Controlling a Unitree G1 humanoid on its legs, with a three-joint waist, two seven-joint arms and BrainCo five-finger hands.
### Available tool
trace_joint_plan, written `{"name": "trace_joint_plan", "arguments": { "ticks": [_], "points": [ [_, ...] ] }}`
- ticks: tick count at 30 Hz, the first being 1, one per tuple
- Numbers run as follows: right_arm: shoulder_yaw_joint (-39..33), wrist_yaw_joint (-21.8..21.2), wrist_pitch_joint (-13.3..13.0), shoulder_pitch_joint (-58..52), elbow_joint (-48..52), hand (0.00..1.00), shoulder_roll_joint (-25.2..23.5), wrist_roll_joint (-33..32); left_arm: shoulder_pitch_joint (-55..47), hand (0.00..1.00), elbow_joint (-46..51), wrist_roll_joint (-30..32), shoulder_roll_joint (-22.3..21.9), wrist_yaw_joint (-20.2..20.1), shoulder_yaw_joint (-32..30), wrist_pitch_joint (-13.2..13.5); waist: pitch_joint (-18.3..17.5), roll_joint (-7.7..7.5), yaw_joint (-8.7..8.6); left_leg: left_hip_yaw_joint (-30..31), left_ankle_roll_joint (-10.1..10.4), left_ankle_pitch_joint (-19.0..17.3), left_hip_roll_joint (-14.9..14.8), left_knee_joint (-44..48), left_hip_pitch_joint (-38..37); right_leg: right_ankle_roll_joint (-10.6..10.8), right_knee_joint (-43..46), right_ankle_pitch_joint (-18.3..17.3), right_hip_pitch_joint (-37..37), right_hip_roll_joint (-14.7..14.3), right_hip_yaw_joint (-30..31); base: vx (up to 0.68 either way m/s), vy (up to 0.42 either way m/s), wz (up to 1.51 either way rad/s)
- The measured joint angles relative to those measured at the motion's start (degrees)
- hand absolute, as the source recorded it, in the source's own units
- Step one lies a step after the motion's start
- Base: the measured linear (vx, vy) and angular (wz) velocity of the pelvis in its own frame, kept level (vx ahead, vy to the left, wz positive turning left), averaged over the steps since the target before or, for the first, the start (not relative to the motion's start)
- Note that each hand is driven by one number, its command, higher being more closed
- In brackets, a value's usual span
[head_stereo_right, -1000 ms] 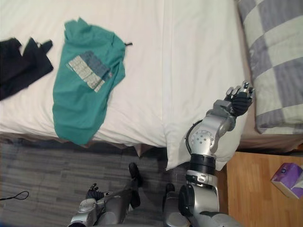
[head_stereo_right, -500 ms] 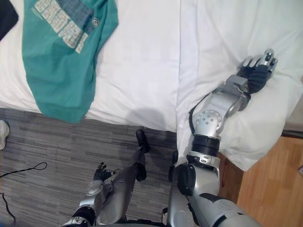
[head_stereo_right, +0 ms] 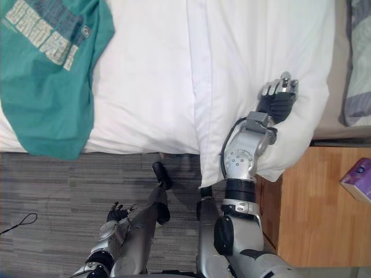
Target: Tidy the bed and pick cloth on bed and put in laundry
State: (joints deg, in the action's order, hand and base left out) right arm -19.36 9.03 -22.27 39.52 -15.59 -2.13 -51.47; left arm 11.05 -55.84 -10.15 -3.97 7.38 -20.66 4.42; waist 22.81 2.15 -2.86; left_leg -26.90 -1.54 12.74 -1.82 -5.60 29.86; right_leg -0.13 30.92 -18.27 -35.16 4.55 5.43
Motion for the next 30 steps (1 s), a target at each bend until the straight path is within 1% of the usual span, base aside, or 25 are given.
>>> {"name": "trace_joint_plan", "arguments": {
  "ticks": [2,3,5,9,10,11,13,14,15,16,17,18,19,20,21,22,23,24,26,27,28,30],
  "points": [
    [1.32,-0.33,0.34,0.0,-0.5,1.0,0.03,0.0,-0.01,0.0,-0.05,0.01,-0.02,-0.03,0.49,0.04,0.03,-0.05,-0.25,-0.93,0.0,0.0,-0.01,0.0,-0.55,0.0,0.05,0.01,0.45,-0.08,0.76,0.01,-0.001,-0.2],
    [2.44,-0.91,0.37,0.0,-1.9,1.0,0.03,0.01,-0.12,0.0,-0.51,0.02,-0.01,-0.01,1.06,0.09,0.02,-0.13,-0.83,-1.05,0.0,0.0,-0.01,0.0,-1.2,0.0,0.04,0.01,0.92,-0.14,1.13,0.01,-0.012,-0.18],
    [3.29,-1.42,0.69,-0.02,-3.79,1.0,0.04,0.01,-0.19,0.0,-1.37,0.04,0.32,-0.05,2.81,0.35,0.02,-0.2,-1.3,-1.24,0.02,-0.03,-0.1,0.0,-2.43,0.0,-0.08,0.02,2.04,-0.26,1.43,0.01,-0.021,-0.13],
    [4.38,-2.12,2.01,-3.29,-5.37,1.0,0.23,0.03,-0.22,0.0,-1.64,0.09,0.24,0.03,2.8,0.43,0.16,-1.19,-1.59,-1.91,0.11,-0.65,-0.48,0.0,-5.55,-0.05,-1.19,0.04,5.68,-0.53,1.46,0.02,-0.019,-0.09],
    [4.38,-2.16,2.66,-5.29,-6.09,1.0,0.13,0.03,-0.44,0.0,-1.66,0.1,0.25,0.06,2.74,0.35,-0.03,-1.94,-1.65,-1.89,0.24,-1.13,-0.6,0.01,-7.08,-0.12,-2.09,0.09,7.71,-0.57,1.31,0.04,-0.003,-0.04],
    [4.38,-2.16,2.93,-6.16,-6.43,1.0,0.13,0.03,-0.56,0.0,-1.64,0.11,0.25,0.07,2.73,0.3,-0.07,-2.26,-1.74,-1.82,0.01,-1.55,-0.7,0.37,-7.68,-0.16,-2.61,0.12,8.69,-0.57,1.13,0.06,0.004,0.03],
    [4.13,-2.16,4.05,-9.84,-8.64,1.0,-0.13,0.03,-0.97,0.0,-1.59,0.13,0.47,0.08,2.56,0.25,-0.18,-3.92,-2.13,-1.02,0.18,-4.2,-1.36,3.95,-9.56,-0.19,-4.79,0.33,13.48,-0.28,0.31,0.07,0.005,0.09],
    [4.03,-2.15,4.42,-10.82,-9.34,1.0,-0.18,0.03,-1.27,0.0,-1.58,0.14,0.64,0.08,2.54,0.25,-0.31,-4.28,-2.26,-0.92,0.18,-4.74,-1.46,4.49,-10.3,-0.19,-5.38,0.35,14.83,-0.2,0.05,0.09,0.0,0.03],
    [3.8,-2.15,5.13,-12.98,-10.92,1.0,-0.19,0.07,-1.81,0.0,-1.55,0.21,0.83,0.08,2.43,0.23,-0.66,-5.16,-2.25,-0.87,0.41,-5.59,-1.53,4.92,-12.18,-0.15,-6.66,0.45,17.49,-0.07,-0.12,0.08,0.002,-0.01],
    [3.36,-2.14,5.59,-14.01,-11.86,1.0,-0.34,0.11,-2.05,0.0,-1.5,0.35,0.67,0.06,1.68,0.22,-0.85,-5.43,-2.08,-0.86,0.64,-5.81,-1.52,4.87,-13.29,-0.17,-7.35,0.58,18.91,0.08,-0.35,0.1,0.006,-0.03],
    [0.92,-1.87,6.72,-16.09,-14.02,1.0,-1.4,0.26,-2.48,0.0,-1.42,0.78,0.17,0.05,-0.11,0.17,-1.23,-5.97,-2.13,-0.75,0.91,-6.29,-1.47,4.65,-15.29,-0.18,-8.8,0.8,21.75,0.23,-0.83,0.1,0.009,-0.02],
    [-2.17,-0.68,8.22,-19.04,-17.68,1.0,-2.11,0.4,-3.19,0.0,-1.4,1.33,0.08,0.03,-0.8,0.15,-2.22,-6.54,-2.08,-0.74,1.04,-6.81,-1.4,4.47,-16.84,-0.25,-9.99,0.86,23.77,0.37,-1.13,0.09,0.012,0.01],
    [-3.4,0.31,9.15,-21.06,-20.17,1.0,-2.35,0.4,-3.54,0.0,-1.45,2.05,0.01,0.04,-1.11,-0.05,-2.94,-6.71,-2.01,-0.72,1.04,-6.98,-1.32,4.3,-17.31,-0.25,-10.47,0.88,24.43,0.49,-1.41,0.1,0.01,-0.01],
    [-5.64,1.77,11.34,-25.55,-24.93,1.0,-2.39,0.72,-3.96,0.0,-1.64,2.91,-0.28,0.03,-1.38,-0.56,-4.3,-6.58,-1.23,-0.84,1.14,-7.08,-1.12,3.49,-18.27,-0.17,-11.24,0.94,25.4,0.6,-1.46,0.11,0.007,-0.07],
    [-7.23,3.08,13.16,-29.86,-28.92,1.0,-2.59,1.03,-4.16,0.0,-1.69,2.97,-0.6,0.02,-1.4,-0.98,-4.77,-6.05,-0.45,-0.98,1.22,-7.13,-0.95,2.61,-19.58,0.2,-11.91,1.22,26.52,0.64,-1.52,0.11,0.009,-0.08],
    [-7.25,3.49,14.05,-32.11,-30.75,1.0,-2.26,1.14,-4.5,0.0,-1.69,3.08,-0.81,0.02,-1.47,-1.25,-5.02,-5.65,-0.31,-0.97,1.23,-7.12,-0.86,2.14,-20.19,0.44,-12.22,1.43,27.04,0.65,-1.56,0.1,0.012,-0.17],
    [-7.6,4.04,15.35,-36.46,-31.9,1.0,-2.44,2.41,-5.26,0.0,-1.68,4.51,-1.05,-0.02,-1.91,-1.52,-5.46,-5.02,-0.55,-1.32,1.3,-7.17,-0.73,1.36,-21.7,1.02,-12.58,1.77,28.11,0.67,-1.56,0.1,0.011,-0.22],
    [-7.36,4.06,16.08,-39.35,-31.92,1.0,-2.52,3.84,-5.85,0.0,-1.74,5.22,-1.06,-0.02,-2.02,-1.69,-5.8,-4.7,-0.72,-1.8,1.35,-7.2,-0.72,0.66,-23.1,1.58,-12.73,2.1,29.06,0.66,-1.59,0.11,0.003,-0.38],
    [-6.53,4.03,17.14,-43.6,-32.05,1.0,-2.44,8.39,-7.15,0.0,-1.83,5.51,-1.03,-0.03,-1.8,-1.82,-7.61,-4.87,-0.75,-2.57,1.96,-7.65,-0.68,0.04,-25.66,1.78,-13.08,2.21,30.89,0.67,-1.9,0.1,-0.018,-0.27],
    [-4.42,3.89,17.56,-46.07,-32.06,0.0,-2.33,12.38,-8.28,0.0,-2.05,6.96,-0.85,-0.05,-0.16,-1.8,-9.49,-5.15,-0.71,-2.39,2.24,-7.86,-0.88,0.02,-26.94,2.19,-13.49,2.45,32.39,0.66,-2.48,0.08,-0.029,-0.01],
    [-3.41,3.84,17.87,-46.69,-32.15,0.0,-2.37,15.25,-8.66,0.0,-2.26,7.53,-0.72,-0.11,0.68,-1.75,-10.36,-5.28,-0.59,-2.29,2.3,-7.9,-1.03,0.01,-27.27,2.39,-13.66,2.58,32.86,0.61,-3.06,0.07,-0.037,0.09],
    [1.09,3.24,19.6,-47.81,-32.73,0.0,-2.32,28.71,-9.69,0.0,-2.97,9.87,-0.02,-0.1,3.96,-1.77,-12.98,-6.07,-0.2,-1.33,2.5,-8.04,-1.44,-0.26,-28.59,2.65,-14.05,2.88,34.76,0.32,-4.72,0.04,-0.049,0.18]
  ]
}}
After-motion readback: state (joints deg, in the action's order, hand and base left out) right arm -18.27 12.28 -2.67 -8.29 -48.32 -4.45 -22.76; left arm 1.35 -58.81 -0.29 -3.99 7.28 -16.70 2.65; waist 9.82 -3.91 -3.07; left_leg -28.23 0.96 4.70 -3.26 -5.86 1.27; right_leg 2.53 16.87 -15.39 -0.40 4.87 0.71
